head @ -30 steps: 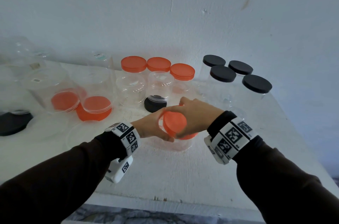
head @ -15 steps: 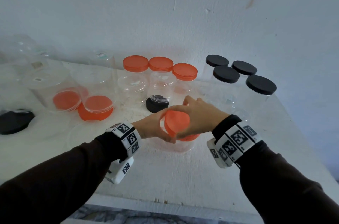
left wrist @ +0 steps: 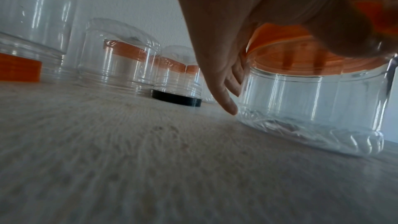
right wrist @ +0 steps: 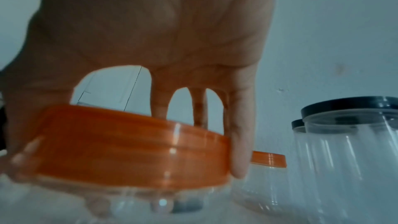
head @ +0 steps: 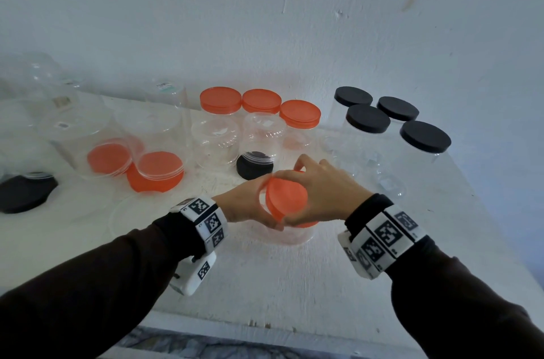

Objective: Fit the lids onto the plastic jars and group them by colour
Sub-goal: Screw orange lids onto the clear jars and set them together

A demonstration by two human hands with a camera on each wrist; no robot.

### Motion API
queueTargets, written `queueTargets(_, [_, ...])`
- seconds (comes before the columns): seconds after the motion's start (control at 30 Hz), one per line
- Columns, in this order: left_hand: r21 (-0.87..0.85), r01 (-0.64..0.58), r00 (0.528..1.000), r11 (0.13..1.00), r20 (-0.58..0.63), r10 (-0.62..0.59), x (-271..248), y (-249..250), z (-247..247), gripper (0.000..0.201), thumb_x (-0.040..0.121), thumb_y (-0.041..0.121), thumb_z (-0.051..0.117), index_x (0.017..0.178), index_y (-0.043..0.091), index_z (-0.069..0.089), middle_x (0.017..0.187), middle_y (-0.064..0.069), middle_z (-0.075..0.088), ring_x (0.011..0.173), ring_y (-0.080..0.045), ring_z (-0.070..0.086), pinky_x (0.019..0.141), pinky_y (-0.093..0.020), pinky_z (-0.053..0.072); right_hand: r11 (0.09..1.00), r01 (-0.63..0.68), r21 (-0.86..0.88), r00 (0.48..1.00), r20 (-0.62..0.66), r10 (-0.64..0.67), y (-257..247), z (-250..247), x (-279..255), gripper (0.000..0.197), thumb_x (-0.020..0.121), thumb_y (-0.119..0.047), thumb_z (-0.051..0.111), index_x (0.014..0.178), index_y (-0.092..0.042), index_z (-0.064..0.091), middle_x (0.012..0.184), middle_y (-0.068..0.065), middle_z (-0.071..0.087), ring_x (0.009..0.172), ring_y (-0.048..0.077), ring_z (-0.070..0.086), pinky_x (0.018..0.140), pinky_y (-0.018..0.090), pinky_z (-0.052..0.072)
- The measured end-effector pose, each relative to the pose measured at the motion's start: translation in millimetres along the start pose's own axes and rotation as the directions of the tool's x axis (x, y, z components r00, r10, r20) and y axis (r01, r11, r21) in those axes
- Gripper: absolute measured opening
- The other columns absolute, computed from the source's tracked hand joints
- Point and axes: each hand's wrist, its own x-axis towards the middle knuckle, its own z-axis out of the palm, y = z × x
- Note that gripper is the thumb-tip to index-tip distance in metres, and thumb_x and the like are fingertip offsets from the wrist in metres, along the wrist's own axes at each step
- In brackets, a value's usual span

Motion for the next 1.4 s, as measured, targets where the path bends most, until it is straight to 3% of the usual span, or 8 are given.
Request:
queueTargets(0.33, [0.098, 0.001, 0.999, 0.995, -0.036, 0.002, 0.2, -0.4, -1.1, 0.089, 0.056, 0.016, 0.088, 0.129, 0.024, 0.038, 0.120, 0.009, 0.053, 0.111, -0.009, 0.050, 0.088, -0.016, 0.041, 0.998, -0.055, 0.025, 0.998, -0.008, 0.055, -1.8, 3.2, 0.3, 0.088, 0.063, -0.073, 0.062, 0.139, -0.044, 0.029, 0.123, -0.001, 0.039, 0.101, 0.021, 0.042, 0.076, 0.027, 0.036])
queueTargets(0.53, [0.158, 0.016, 0.999, 0.987, 0.036, -0.022, -0.5, 0.8, -8.9, 0.089, 0.066, 0.019, 0.082, 0.138, 0.023, 0.029, 0.123, 0.014, 0.043, 0.114, -0.005, 0.042, 0.088, -0.014, 0.036, 0.997, -0.037, 0.074, 0.999, 0.025, 0.035, 3.1, 6.1, -3.6, 0.081, 0.071, -0.058, 0.066, 0.140, -0.040, 0.029, 0.143, -0.004, 0.027, 0.121, 0.024, 0.033, 0.093, 0.037, 0.039])
queueTargets(0.63, [0.289, -0.031, 0.993, 0.957, -0.102, 0.063, -2.9, 2.1, -24.6, 0.082, 0.068, 0.021, 0.081, 0.138, 0.019, 0.037, 0.125, 0.010, 0.047, 0.111, -0.006, 0.047, 0.083, -0.014, 0.040, 0.997, -0.077, 0.030, 0.995, -0.058, 0.078, 11.2, 7.5, -2.3, 0.065, 0.077, -0.051, 0.065, 0.135, -0.033, 0.041, 0.141, 0.001, 0.027, 0.124, 0.024, 0.028, 0.095, 0.038, 0.036])
queueTargets(0.77, [0.488, -0.119, 0.839, 0.865, -0.416, 0.350, 0.9, 2.7, -49.7, 0.046, 0.079, 0.016, 0.072, 0.121, 0.011, 0.056, 0.114, -0.002, 0.058, 0.103, -0.011, 0.051, 0.083, -0.021, 0.041, 0.990, -0.134, 0.053, 0.983, -0.123, 0.140, 27.2, 12.6, 13.1, 0.054, 0.086, -0.041, 0.059, 0.135, -0.025, 0.044, 0.133, 0.005, 0.035, 0.120, 0.022, 0.033, 0.092, 0.037, 0.044])
queueTargets(0.83, [0.623, -0.105, 0.730, 0.775, -0.481, 0.485, 5.9, -0.4, -62.4, 0.036, 0.082, 0.018, 0.067, 0.115, 0.008, 0.059, 0.112, -0.007, 0.059, 0.107, -0.019, 0.049, 0.088, -0.026, 0.037, 0.987, -0.148, 0.065, 0.975, -0.160, 0.156, 34.3, 17.2, 24.1, 0.050, 0.089, -0.036, 0.056, 0.136, -0.023, 0.043, 0.135, 0.006, 0.037, 0.122, 0.023, 0.034, 0.093, 0.036, 0.041])
queueTargets(0.9, [0.722, -0.042, 0.679, 0.690, -0.486, 0.550, 12.5, -5.5, -71.5, 0.034, 0.080, 0.018, 0.065, 0.110, 0.005, 0.061, 0.112, -0.009, 0.060, 0.108, -0.027, 0.050, 0.087, -0.037, 0.042, 0.983, -0.157, 0.093, 0.965, -0.196, 0.172, 40.7, 20.7, 34.3, 0.048, 0.091, -0.031, 0.054, 0.136, -0.021, 0.043, 0.137, 0.006, 0.038, 0.125, 0.024, 0.034, 0.096, 0.035, 0.038])
queueTargets(1.17, [0.762, 0.302, 0.801, 0.572, -0.528, 0.281, 31.7, -21.6, -85.6, 0.057, 0.081, 0.037, 0.065, 0.129, 0.011, 0.047, 0.141, -0.004, 0.041, 0.133, -0.024, 0.032, 0.105, -0.046, 0.028, 0.978, -0.156, 0.141, 0.939, -0.286, 0.191, 60.2, 29.1, 68.8, 0.045, 0.092, -0.027, 0.053, 0.135, -0.018, 0.045, 0.136, 0.007, 0.044, 0.124, 0.027, 0.037, 0.096, 0.036, 0.038])
queueTargets(1.4, [0.730, 0.386, 0.807, 0.564, -0.564, 0.177, 34.6, -23.1, -83.6, 0.048, 0.091, 0.020, 0.054, 0.136, 0.015, 0.039, 0.147, 0.000, 0.036, 0.138, -0.021, 0.026, 0.111, -0.045, 0.015, 0.977, -0.158, 0.146, 0.937, -0.290, 0.195, 71.1, 28.7, 85.8, 0.046, 0.093, -0.029, 0.051, 0.138, -0.018, 0.042, 0.141, 0.006, 0.041, 0.128, 0.026, 0.035, 0.099, 0.036, 0.036])
